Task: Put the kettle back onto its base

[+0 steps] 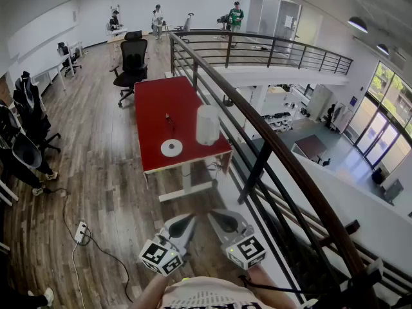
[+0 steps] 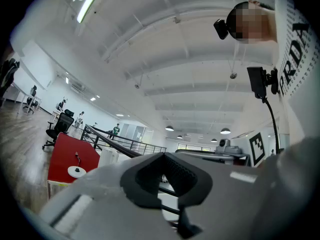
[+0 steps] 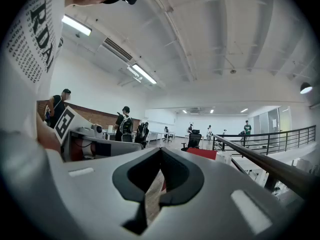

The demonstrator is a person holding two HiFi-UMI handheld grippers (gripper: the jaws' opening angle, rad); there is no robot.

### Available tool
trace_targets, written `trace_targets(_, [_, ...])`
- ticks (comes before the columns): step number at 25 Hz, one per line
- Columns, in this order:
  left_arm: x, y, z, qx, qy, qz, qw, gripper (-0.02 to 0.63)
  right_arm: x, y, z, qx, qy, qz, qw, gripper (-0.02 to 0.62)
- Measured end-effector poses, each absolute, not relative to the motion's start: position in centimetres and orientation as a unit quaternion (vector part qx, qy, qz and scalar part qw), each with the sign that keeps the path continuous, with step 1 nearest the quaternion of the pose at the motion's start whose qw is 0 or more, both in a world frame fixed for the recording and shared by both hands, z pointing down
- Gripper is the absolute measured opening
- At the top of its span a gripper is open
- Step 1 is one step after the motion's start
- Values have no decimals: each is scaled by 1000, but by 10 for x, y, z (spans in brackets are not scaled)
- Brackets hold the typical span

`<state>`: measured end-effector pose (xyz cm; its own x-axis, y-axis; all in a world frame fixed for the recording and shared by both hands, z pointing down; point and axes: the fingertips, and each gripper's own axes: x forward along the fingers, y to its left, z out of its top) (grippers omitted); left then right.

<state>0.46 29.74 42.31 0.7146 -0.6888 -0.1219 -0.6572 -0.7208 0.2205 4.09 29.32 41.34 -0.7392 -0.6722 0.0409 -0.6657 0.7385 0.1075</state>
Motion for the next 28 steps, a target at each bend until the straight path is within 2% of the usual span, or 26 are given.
trace_targets(28, [-9, 298, 423, 921, -366, -101, 84, -8, 29, 292, 420, 363, -929, -38, 54, 9])
